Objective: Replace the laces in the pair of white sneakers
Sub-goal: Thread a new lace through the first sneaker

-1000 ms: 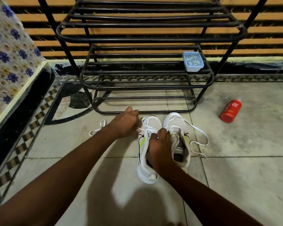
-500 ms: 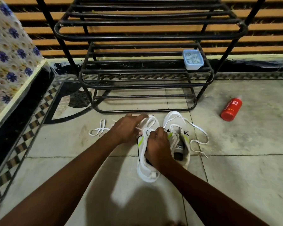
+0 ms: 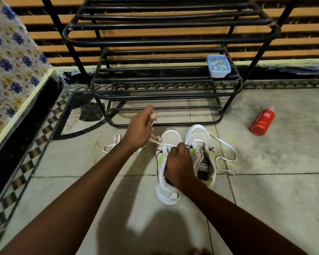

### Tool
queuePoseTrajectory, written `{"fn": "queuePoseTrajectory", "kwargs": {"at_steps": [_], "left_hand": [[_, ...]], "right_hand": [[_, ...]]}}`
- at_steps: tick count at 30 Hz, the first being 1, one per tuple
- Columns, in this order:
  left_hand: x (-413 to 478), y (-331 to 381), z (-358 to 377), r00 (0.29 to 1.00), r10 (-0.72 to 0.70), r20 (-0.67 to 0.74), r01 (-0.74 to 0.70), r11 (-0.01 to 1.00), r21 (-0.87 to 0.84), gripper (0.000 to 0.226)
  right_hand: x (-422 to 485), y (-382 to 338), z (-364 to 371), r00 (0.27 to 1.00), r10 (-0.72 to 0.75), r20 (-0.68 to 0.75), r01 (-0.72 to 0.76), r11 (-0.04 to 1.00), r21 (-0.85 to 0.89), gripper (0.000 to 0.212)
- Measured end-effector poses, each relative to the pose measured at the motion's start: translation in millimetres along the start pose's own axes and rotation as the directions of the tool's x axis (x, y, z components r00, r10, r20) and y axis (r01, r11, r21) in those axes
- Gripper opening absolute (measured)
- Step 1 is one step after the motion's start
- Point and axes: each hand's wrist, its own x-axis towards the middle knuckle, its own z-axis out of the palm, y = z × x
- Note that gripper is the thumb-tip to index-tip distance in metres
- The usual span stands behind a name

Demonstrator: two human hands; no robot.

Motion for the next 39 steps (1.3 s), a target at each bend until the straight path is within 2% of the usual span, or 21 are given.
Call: {"fn": "queuePoseTrajectory", "kwargs": {"at_steps": [1,2,3,5,8,10,12,15,18,21,22,25,27,30,34,37,39], "left_hand": [[2,-6,1,0.99,0.069,0.123,-0.096,0.969,0.23,0.003],[3,-9,3,0.965,0.059,0.257,-0.164,0.898,0.409,0.011],[2,-11,4,0.931,-0.001,0.364,-0.203,0.828,0.522,0.016],[1,-7,6,0.909,-0.071,0.41,-0.209,0.775,0.597,0.016],[2,0,3,0.949,-0.011,0.314,-0.155,0.853,0.499,0.011],[6,3,-4,0.959,-0.052,0.278,-0.088,0.879,0.468,0.012],[6,8,-12,0.946,-0.126,0.298,-0.04,0.869,0.493,0.012],[2,19,-22,0.956,-0.121,0.268,-0.032,0.862,0.505,0.012],[-4,33,-35,0.978,-0.132,0.161,0.062,0.923,0.38,0.012],[-11,51,-44,0.992,-0.105,0.077,0.078,0.953,0.292,0.008],[-13,57,-46,0.995,-0.089,0.048,0.072,0.955,0.288,0.006],[-16,71,-52,0.999,-0.042,0.014,0.037,0.969,0.245,0.005],[-17,77,-55,1.0,-0.018,0.007,0.017,0.979,0.204,0.005],[-16,82,-60,1.0,0.005,-0.028,0.0,0.987,0.158,0.004],[-14,88,-64,0.999,-0.006,-0.042,0.006,1.0,-0.016,0.004],[-15,95,-65,0.994,-0.035,-0.099,0.021,0.99,-0.139,0.008],[-14,101,-67,0.989,-0.028,-0.147,-0.001,0.981,-0.196,0.01]], "right_hand": [[0,0,1,1.0,0.016,0.021,-0.015,1.0,-0.01,0.029],[0,0,1,0.999,0.025,0.035,-0.024,1.0,-0.015,0.03],[0,0,2,0.999,0.025,0.039,-0.025,1.0,-0.015,0.031],[0,1,2,0.998,0.022,0.051,-0.021,1.0,-0.013,0.031],[0,3,2,0.999,0.017,0.05,-0.016,1.0,-0.021,0.031],[1,4,3,0.998,0.005,0.062,-0.004,1.0,-0.029,0.033],[3,3,2,0.994,-0.006,0.109,0.012,0.998,-0.053,0.034],[5,6,-3,0.988,-0.044,0.148,0.052,0.997,-0.054,0.035],[7,12,-17,0.989,-0.045,0.138,0.023,0.988,0.154,0.034],[18,21,-32,0.993,0.096,0.065,-0.115,0.9,0.42,0.035],[24,25,-35,0.993,0.115,0.033,-0.118,0.908,0.402,0.037],[47,39,-36,0.998,0.049,0.029,-0.05,0.998,0.045,0.042],[59,47,-32,0.994,0.005,0.106,0.01,0.99,-0.14,0.032],[66,58,-25,0.983,-0.088,0.159,0.131,0.949,-0.286,0.018],[73,69,-34,0.969,-0.194,0.154,0.23,0.935,-0.271,0.015],[79,69,-59,0.943,-0.198,0.268,0.229,0.969,-0.09,0.009],[77,66,-80,0.927,-0.192,0.323,0.2,0.98,0.01,0.015]]}}
